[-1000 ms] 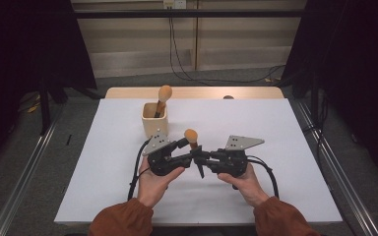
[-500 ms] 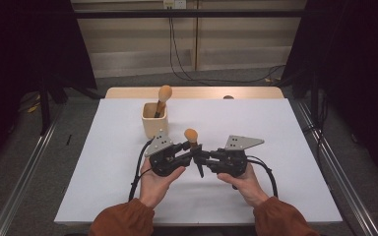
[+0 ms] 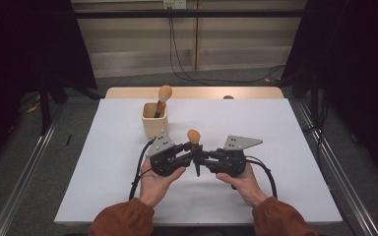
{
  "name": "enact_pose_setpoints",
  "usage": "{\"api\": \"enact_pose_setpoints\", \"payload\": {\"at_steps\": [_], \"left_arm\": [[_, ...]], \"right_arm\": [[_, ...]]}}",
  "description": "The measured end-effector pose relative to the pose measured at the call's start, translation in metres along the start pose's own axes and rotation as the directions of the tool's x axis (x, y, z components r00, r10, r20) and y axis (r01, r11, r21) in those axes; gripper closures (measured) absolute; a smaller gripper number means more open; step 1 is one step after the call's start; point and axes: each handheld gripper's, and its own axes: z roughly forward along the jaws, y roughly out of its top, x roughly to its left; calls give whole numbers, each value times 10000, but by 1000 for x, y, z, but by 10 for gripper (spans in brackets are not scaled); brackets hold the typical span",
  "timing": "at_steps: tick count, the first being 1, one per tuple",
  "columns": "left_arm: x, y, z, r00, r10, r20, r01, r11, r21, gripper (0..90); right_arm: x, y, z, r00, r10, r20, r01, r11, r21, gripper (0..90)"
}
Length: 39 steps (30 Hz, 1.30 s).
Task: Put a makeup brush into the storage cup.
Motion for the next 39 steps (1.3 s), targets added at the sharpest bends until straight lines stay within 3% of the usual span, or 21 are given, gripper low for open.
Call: {"api": "enact_pose_setpoints", "payload": {"at_steps": [9, 22, 29, 32, 39], "left_arm": [[2, 1, 0, 10000, -7, 80, 7, 10000, 80, 705], [4, 2, -3, 10000, 73, 24, -73, 10000, 27, 705], [6, 3, -6, 9999, 109, -17, -109, 9999, 9, 705], [6, 3, -6, 9999, 120, -4, -120, 9999, 28, 705], [7, 1, -8, 9999, 33, -119, -32, 9999, 104, 705]], "right_arm": [[0, 1, 1, 9998, 164, 60, -165, 9997, 158, 597], [1, 0, 1, 9998, -89, 196, 83, 9995, 318, 372], [-1, 2, -3, 9983, -152, 571, 144, 9998, 131, 218], [-1, 3, -3, 9961, -98, 875, 84, 9998, 161, 96], [-2, 4, -8, 9915, -103, 1295, 106, 9999, -13, 1]]}}
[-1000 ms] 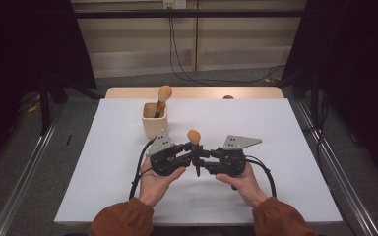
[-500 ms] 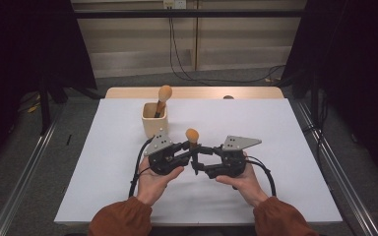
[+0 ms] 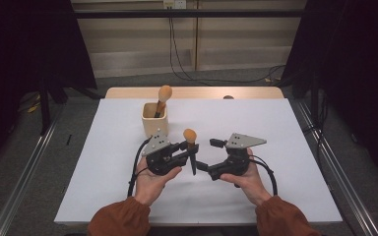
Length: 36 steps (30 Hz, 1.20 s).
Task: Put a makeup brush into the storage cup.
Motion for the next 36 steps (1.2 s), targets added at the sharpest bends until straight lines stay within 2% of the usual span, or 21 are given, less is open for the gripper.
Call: {"api": "enact_pose_setpoints", "payload": {"at_steps": [4, 6, 11, 13, 14, 17, 20, 22, 24, 26, 28, 32, 36], "left_arm": [[1, 1, -3, 10000, -29, -54, 28, 10000, -72, 705], [3, 1, -5, 10000, -37, -93, 36, 10000, -83, 705], [6, 0, -10, 9996, -112, -254, 109, 9999, -109, 705], [7, 0, -11, 9995, -137, -287, 133, 9998, -138, 705], [7, 1, -12, 9995, -115, -297, 111, 9999, -114, 705], [9, 1, -15, 9993, -164, -325, 160, 9998, -128, 705], [12, 2, -17, 9991, -190, -375, 187, 9998, -68, 705], [14, 3, -20, 9989, -259, -387, 256, 9996, -100, 705], [16, 4, -23, 9988, -274, -411, 269, 9995, -134, 705], [18, 7, -27, 9987, -255, -445, 250, 9996, -105, 705], [21, 8, -29, 9987, -197, -476, 194, 9998, -72, 705], [26, 11, -36, 9981, -223, -573, 218, 9997, -95, 706], [31, 14, -42, 9970, -260, -724, 253, 9996, -112, 705]], "right_arm": [[-2, -1, -3, 9999, 168, -5, -168, 9999, 13, 0], [-2, 0, -5, 9996, 172, 209, -172, 9998, 34, 3], [-6, 1, -13, 9991, 373, 195, -373, 9993, -7, 10], [-6, 1, -14, 9987, 356, 373, -360, 9993, 105, 24], [-6, 1, -15, 9976, 337, 606, -345, 9993, 128, 37], [-7, 0, -18, 9981, 347, 516, -352, 9993, 92, 21], [-7, -2, -21, 9967, 304, 753, -306, 9995, 17, 20], [-7, -3, -22, 9929, 287, 1157, -270, 9995, -158, 25], [-7, -6, -24, 9903, 204, 1373, -140, 9988, -480, 26], [-7, -9, -26, 9854, 109, 1700, -48, 9993, -360, 26], [-8, -11, -30, 9858, 308, 1648, -241, 9988, -426, 20], [-8, -13, -37, 9789, 342, 2013, -189, 9968, -776, 20], [-10, -17, -45, 9728, 314, 2295, -150, 9972, -729, 20]]}}
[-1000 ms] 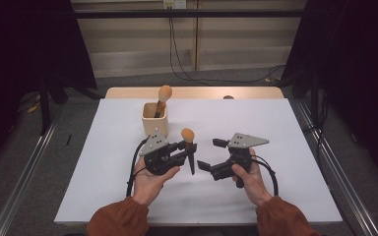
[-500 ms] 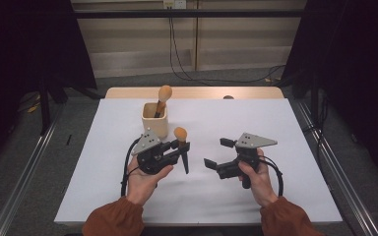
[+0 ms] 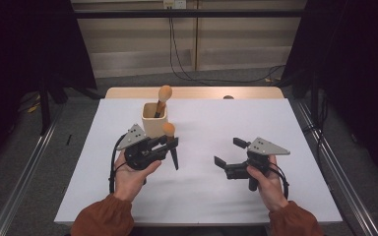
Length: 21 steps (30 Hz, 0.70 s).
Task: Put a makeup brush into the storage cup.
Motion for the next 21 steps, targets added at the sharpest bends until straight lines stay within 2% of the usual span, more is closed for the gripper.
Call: {"api": "enact_pose_setpoints", "payload": {"at_steps": [10, 21], "left_arm": [[10, 5, -11, 9997, -8, -260, 10, 10000, 80, 705], [16, 10, -19, 9994, 65, -329, -61, 9999, 120, 705]], "right_arm": [[-7, -9, -16, 9981, -49, 616, 79, 9988, -479, 7], [-14, -16, -37, 9960, 27, 896, 7, 9993, -372, 4]]}}
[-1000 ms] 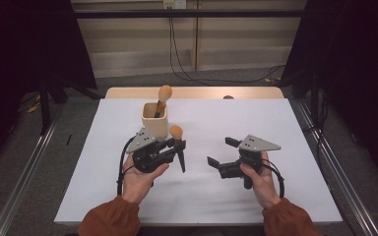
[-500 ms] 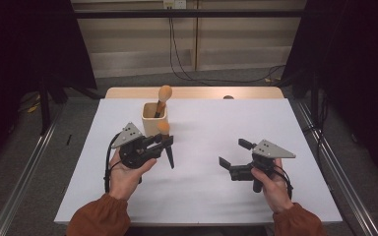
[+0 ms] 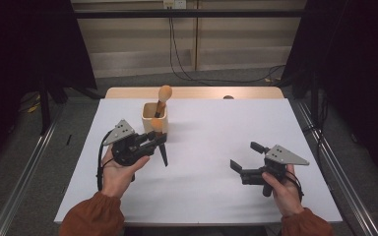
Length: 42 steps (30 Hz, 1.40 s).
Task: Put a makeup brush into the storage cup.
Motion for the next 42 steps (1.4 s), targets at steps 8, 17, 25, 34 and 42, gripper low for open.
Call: {"api": "enact_pose_setpoints", "payload": {"at_steps": [8, 17, 25, 34, 42], "left_arm": [[5, 3, -5, 10000, -31, -30, 31, 10000, -39, 705], [12, 12, -12, 9998, 92, -170, -93, 9999, -48, 705], [19, 22, -16, 9989, 8, -466, -18, 9998, -208, 705], [26, 37, -16, 9985, 40, -537, -64, 9990, -437, 705], [32, 54, -16, 9989, 172, -436, -191, 9989, -426, 705]], "right_arm": [[-11, -7, -20, 9990, 97, 445, -91, 9999, -139, 5], [-17, -15, -33, 9953, 408, 881, -408, 9992, -22, 4], [-19, -19, -46, 9936, 232, 1102, -210, 9996, -206, 0], [-22, -24, -54, 9920, 286, 1231, -258, 9994, -248, 0], [-19, -24, -52, 9941, 241, 1059, -217, 9995, -239, 0]]}}
